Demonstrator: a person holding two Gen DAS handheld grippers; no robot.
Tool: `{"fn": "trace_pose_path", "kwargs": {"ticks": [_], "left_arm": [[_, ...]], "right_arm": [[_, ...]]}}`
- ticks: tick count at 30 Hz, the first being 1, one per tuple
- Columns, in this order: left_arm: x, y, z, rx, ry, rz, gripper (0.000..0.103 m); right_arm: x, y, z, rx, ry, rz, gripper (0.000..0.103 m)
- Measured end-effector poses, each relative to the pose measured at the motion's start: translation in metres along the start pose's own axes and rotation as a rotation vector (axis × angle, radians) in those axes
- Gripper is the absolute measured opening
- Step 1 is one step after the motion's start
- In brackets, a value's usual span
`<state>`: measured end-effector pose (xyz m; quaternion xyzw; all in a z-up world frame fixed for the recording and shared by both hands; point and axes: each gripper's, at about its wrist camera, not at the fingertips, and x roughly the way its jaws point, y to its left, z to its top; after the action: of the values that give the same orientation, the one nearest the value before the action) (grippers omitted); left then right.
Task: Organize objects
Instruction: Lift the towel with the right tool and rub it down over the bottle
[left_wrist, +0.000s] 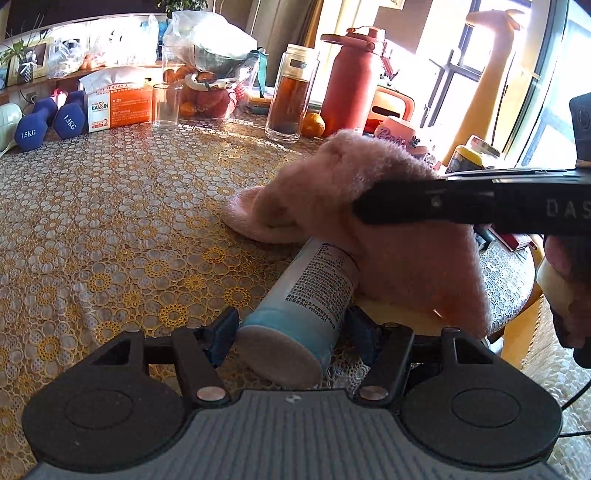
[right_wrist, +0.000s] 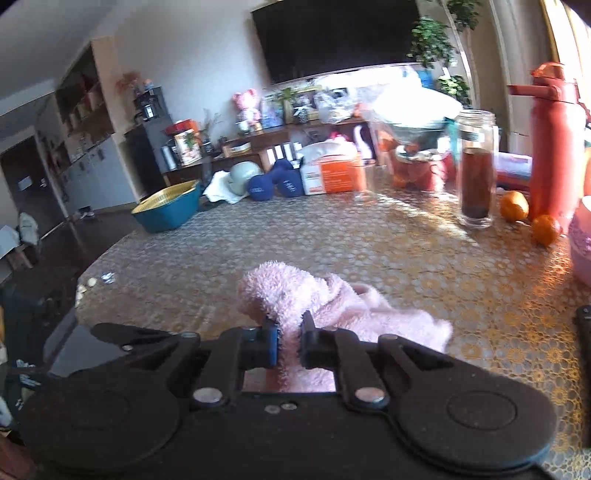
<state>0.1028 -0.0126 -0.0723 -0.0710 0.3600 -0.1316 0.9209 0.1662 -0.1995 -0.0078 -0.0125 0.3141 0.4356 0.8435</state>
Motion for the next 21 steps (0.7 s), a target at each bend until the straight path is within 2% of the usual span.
{"fn": "trace_pose_path", "kwargs": {"ticks": [6, 11, 15, 21], "left_arm": [[-0.001, -0.004, -0.001, 0.031, -0.006, 0.010, 0.064], [-0.001, -0.008, -0.003, 0.054, -0.011, 0.021, 0.063], [-0.001, -0.009, -0.003, 0.060, -0.015, 0.025, 0.063], [-0.001, -0.009, -0.004, 0.066, -0.017, 0.026, 0.063]], "right_arm": [[0.023, 0.029, -0.008, -0.051, 0.114, 0.203, 0.011], [0.036, 0.006, -0.013, 0.116, 0.158, 0.297, 0.011], [0.039, -0.004, -0.013, 0.133, 0.145, 0.261, 0.009], [0.042, -0.027, -0.005, 0.127, 0.116, 0.145, 0.008]]}}
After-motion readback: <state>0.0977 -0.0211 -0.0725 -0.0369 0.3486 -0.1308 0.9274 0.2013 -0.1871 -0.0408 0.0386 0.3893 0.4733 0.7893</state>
